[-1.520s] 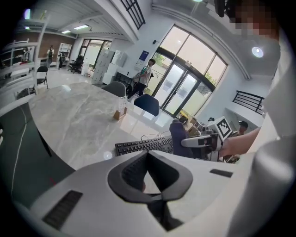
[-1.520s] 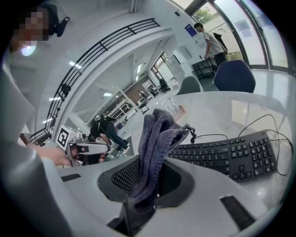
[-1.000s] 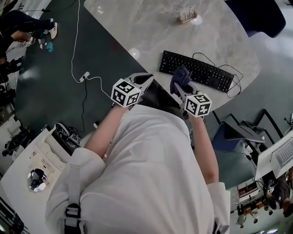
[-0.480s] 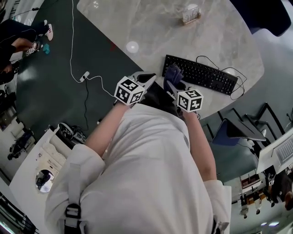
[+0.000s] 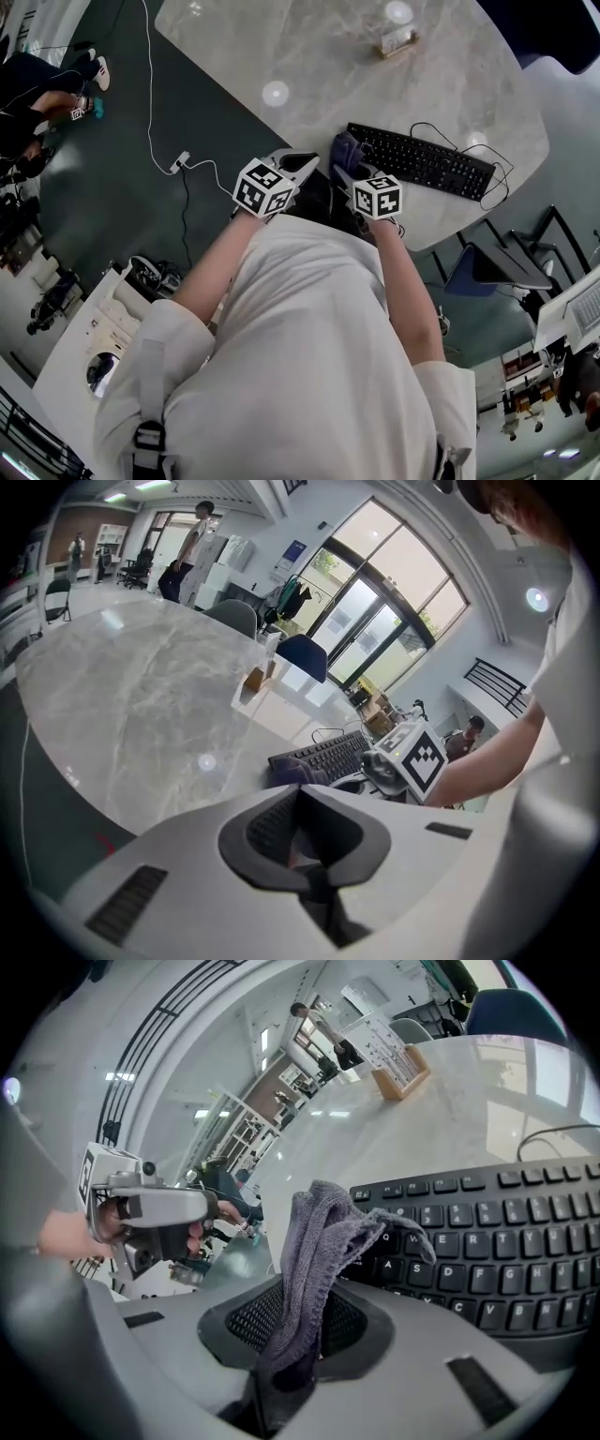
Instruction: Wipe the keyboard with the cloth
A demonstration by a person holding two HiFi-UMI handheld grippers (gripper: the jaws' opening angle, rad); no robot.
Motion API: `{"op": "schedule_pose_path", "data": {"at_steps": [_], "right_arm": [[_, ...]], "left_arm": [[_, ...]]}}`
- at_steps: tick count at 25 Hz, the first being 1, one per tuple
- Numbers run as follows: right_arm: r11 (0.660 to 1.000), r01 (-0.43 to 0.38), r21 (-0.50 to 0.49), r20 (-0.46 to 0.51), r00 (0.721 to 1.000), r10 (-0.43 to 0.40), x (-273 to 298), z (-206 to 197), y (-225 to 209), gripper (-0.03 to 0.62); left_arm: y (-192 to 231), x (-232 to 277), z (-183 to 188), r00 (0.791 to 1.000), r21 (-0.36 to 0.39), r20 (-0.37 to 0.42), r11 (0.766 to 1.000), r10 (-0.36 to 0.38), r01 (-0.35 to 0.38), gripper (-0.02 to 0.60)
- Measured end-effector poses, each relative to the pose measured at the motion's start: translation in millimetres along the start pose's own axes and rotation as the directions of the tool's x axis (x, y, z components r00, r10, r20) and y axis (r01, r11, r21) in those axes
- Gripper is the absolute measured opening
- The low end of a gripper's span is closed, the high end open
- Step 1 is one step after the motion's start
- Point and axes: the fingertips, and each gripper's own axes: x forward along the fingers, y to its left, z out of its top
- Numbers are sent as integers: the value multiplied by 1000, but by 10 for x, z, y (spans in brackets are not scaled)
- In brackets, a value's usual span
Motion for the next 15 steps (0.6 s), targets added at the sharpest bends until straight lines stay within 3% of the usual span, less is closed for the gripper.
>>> {"op": "schedule_pose_path", "data": {"at_steps": [4, 10, 15], "right_arm": [[999, 25, 25, -17, 1000, -25, 54, -50, -102, 99], [995, -16, 101, -17, 1000, 17, -1, -53, -177, 98], [996, 6, 94, -26, 1000, -3, -70, -52, -216, 98]], "left_arm": [[66, 16, -21, 1000, 6, -23, 1000, -12, 12, 6], [112, 82, 53, 998, 14, -36, 999, -42, 42, 6], [135, 226, 113, 995, 52, -64, 996, -72, 75, 6]]}}
